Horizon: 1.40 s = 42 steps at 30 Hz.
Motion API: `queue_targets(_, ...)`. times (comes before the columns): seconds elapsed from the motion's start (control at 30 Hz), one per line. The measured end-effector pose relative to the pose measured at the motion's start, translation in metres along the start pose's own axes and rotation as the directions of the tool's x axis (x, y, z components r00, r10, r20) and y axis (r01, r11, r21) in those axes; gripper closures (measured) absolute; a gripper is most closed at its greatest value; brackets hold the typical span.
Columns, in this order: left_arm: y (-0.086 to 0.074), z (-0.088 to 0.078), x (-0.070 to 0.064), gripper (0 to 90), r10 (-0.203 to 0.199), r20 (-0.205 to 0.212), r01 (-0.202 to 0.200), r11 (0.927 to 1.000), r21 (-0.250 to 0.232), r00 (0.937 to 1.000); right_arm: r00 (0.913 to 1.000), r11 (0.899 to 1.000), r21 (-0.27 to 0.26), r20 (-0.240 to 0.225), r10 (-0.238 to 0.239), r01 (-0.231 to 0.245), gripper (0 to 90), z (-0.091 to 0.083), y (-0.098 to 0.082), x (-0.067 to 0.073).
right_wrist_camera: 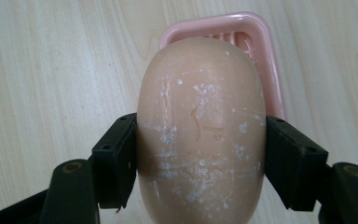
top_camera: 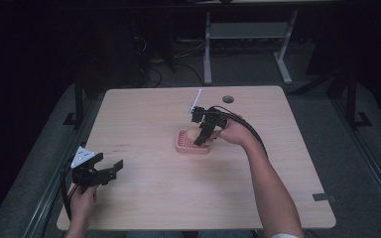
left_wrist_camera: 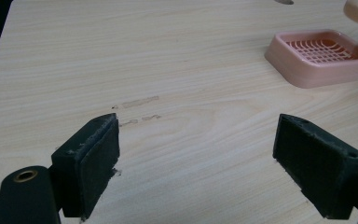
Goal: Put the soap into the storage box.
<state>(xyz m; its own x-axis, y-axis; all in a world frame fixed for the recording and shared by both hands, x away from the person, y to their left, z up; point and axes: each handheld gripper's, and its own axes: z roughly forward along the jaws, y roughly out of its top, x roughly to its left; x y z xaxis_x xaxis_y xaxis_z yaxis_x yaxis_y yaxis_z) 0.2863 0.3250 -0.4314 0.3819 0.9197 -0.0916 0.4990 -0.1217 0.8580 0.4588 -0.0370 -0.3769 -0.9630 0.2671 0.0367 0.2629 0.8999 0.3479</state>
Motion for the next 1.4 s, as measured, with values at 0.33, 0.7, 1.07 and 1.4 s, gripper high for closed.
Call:
queue_targets(0.33, 0.0, 0.0, 0.0, 14.2, -0.002, 0.003, 0.002, 1.0, -0.005, 1.0, 0.9997, 1.0, 0.012, -0.004, 0.023, -0.023, 31.8, 0.015, 0.003, -0.007)
queue_targets(0.7, 0.0, 0.001, -0.001, 14.3, -0.003, 0.003, 0.003, 1.0, -0.002, 1.0, 0.9985, 0.999, 0.002, -0.006, 0.054, -0.054, 31.8, 0.023, 0.003, -0.012)
queue_targets(1.07, -0.001, 0.001, -0.001, 14.2, -0.004, 0.005, 0.004, 1.0, -0.004, 1.0, 0.9977, 0.998, 0.004, -0.002, 0.068, -0.068, 31.8, 0.029, 0.004, -0.017)
queue_targets(1.4, -0.001, 0.001, 0.0, 14.2, -0.003, 0.006, 0.003, 1.0, -0.001, 1.0, 0.9976, 0.998, 0.008, 0.0, 0.07, -0.07, 31.8, 0.035, 0.004, -0.02)
